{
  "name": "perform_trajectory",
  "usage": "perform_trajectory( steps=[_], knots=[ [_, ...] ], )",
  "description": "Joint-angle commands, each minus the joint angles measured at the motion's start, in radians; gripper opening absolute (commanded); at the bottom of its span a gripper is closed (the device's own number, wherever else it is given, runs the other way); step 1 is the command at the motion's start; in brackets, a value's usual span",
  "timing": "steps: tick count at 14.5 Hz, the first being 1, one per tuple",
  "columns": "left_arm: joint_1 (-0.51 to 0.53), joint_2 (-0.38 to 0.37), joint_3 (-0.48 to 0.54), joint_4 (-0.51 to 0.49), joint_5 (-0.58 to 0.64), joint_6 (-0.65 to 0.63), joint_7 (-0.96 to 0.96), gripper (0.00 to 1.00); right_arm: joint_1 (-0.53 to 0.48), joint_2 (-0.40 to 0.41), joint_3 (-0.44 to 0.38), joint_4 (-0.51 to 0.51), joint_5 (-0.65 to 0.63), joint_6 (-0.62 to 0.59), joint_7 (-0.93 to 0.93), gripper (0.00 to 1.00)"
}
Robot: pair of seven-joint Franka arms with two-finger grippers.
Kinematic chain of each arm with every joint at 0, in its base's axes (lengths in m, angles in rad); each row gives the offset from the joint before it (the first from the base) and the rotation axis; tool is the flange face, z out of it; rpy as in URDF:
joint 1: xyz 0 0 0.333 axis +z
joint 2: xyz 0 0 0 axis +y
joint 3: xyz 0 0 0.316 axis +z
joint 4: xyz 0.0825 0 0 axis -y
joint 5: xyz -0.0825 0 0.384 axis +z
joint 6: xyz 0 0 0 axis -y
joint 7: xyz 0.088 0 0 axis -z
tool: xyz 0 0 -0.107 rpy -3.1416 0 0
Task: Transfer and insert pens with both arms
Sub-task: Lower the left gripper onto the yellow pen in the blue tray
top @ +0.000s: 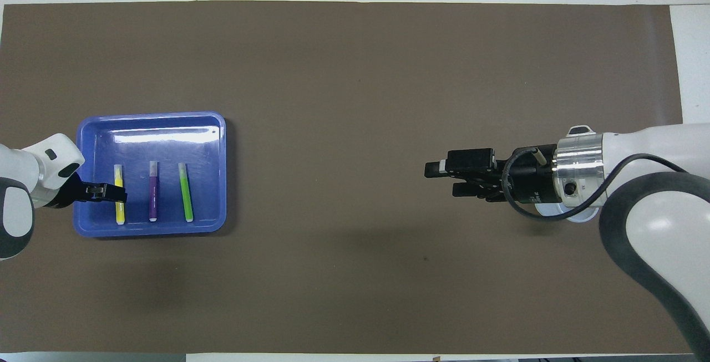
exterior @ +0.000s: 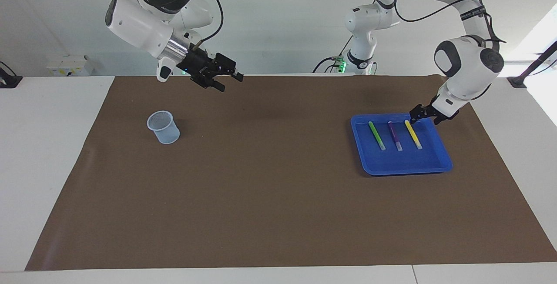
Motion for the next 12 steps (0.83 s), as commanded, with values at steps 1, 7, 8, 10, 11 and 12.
perform_trajectory(
  steps=[1, 7, 8, 10, 11, 12],
  knots=[
    [-0.002, 0.018, -0.001, -0.014, -0.006, 0.051, 0.020, 0.92, 0.033, 0.010, -0.001, -0.009, 0.051, 0.068, -0.022, 1.00],
    [-0.002, 0.106, -0.001, -0.004, -0.005, 0.140, 0.031, 0.91, 0.050, 0.013, -0.003, -0.003, 0.066, 0.074, -0.011, 1.00],
    [-0.002, 0.110, -0.002, -0.004, -0.005, 0.140, 0.031, 0.91, 0.047, 0.013, -0.003, -0.003, 0.066, 0.071, -0.011, 1.00],
    [-0.002, 0.110, -0.002, 0.001, -0.005, 0.136, 0.031, 0.87, 0.050, 0.013, -0.003, -0.003, 0.066, 0.077, -0.011, 1.00],
    [-0.002, 0.112, -0.001, 0.006, -0.005, 0.133, 0.029, 0.84, 0.050, 0.013, -0.001, -0.003, 0.066, 0.083, -0.011, 1.00],
    [-0.002, 0.112, -0.002, 0.007, -0.005, 0.129, 0.029, 0.81, 0.052, 0.013, -0.003, -0.003, 0.066, 0.083, -0.009, 1.00]
  ],
)
